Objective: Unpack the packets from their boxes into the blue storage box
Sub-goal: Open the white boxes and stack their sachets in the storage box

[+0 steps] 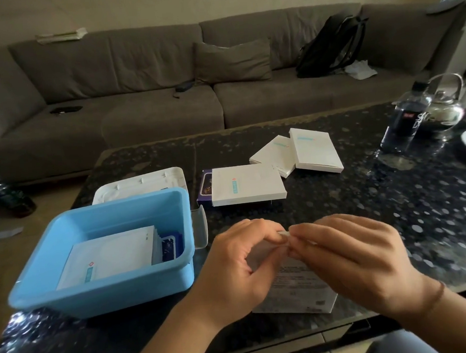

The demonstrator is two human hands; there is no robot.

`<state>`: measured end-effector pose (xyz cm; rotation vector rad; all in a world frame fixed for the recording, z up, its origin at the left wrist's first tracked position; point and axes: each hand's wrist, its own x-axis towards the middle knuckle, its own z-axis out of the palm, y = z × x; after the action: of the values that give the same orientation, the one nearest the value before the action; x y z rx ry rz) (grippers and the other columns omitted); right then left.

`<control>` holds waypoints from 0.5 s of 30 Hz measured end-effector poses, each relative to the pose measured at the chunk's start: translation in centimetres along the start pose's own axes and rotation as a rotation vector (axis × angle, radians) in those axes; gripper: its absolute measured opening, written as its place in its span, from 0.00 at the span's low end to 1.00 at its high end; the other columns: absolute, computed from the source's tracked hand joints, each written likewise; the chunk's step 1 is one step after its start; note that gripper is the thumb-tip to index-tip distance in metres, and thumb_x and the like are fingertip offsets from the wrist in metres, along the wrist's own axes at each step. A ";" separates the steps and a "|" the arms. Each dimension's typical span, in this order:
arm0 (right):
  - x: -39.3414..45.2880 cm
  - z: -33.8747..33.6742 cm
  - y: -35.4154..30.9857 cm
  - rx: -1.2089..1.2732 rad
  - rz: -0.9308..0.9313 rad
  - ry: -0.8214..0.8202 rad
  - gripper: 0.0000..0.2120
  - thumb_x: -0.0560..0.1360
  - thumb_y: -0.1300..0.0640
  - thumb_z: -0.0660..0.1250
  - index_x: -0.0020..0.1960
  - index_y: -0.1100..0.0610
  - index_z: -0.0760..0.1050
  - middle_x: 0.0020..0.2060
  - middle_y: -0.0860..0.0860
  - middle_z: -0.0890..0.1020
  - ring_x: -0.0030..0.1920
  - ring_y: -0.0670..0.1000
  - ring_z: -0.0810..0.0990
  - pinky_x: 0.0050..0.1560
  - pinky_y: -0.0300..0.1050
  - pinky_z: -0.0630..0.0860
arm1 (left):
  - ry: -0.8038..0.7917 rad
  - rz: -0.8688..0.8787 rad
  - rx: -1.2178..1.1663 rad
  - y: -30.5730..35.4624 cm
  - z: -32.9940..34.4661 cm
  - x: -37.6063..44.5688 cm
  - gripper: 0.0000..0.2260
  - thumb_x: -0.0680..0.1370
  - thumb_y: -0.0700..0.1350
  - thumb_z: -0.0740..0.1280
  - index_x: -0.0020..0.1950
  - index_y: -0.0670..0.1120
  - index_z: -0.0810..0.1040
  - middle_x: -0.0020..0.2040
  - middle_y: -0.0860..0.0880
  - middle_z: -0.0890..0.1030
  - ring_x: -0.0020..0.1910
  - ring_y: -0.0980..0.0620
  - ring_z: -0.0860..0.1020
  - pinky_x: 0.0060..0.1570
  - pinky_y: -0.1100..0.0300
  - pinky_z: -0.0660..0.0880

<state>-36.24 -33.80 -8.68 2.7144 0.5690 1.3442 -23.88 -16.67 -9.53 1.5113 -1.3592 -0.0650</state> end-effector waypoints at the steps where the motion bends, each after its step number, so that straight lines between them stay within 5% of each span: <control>1: -0.2 0.0 0.2 -0.032 -0.047 -0.017 0.09 0.73 0.63 0.74 0.52 0.65 0.83 0.50 0.58 0.84 0.43 0.57 0.84 0.39 0.51 0.78 | -0.014 -0.025 -0.026 0.0 -0.1 0.0 0.04 0.79 0.41 0.68 0.52 0.44 0.80 0.51 0.53 0.83 0.50 0.48 0.81 0.47 0.50 0.80; 9: -1.8 0.8 1.8 -0.087 -0.164 -0.125 0.16 0.78 0.57 0.68 0.62 0.65 0.74 0.60 0.64 0.79 0.48 0.62 0.82 0.41 0.54 0.76 | -0.067 -0.103 -0.130 -0.1 -0.2 0.6 0.05 0.81 0.42 0.64 0.54 0.43 0.77 0.54 0.51 0.82 0.54 0.48 0.80 0.47 0.55 0.81; 15: -1.9 0.7 1.0 0.040 -0.017 -0.157 0.10 0.76 0.55 0.68 0.50 0.60 0.84 0.66 0.60 0.75 0.61 0.62 0.78 0.54 0.58 0.74 | -0.023 -0.132 -0.102 0.0 0.1 0.7 0.07 0.77 0.47 0.70 0.52 0.47 0.76 0.52 0.53 0.81 0.53 0.48 0.81 0.47 0.57 0.80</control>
<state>-36.40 -35.33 -10.32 2.8067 0.6090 1.1146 -23.65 -17.25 -9.21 1.5163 -1.2541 -0.2327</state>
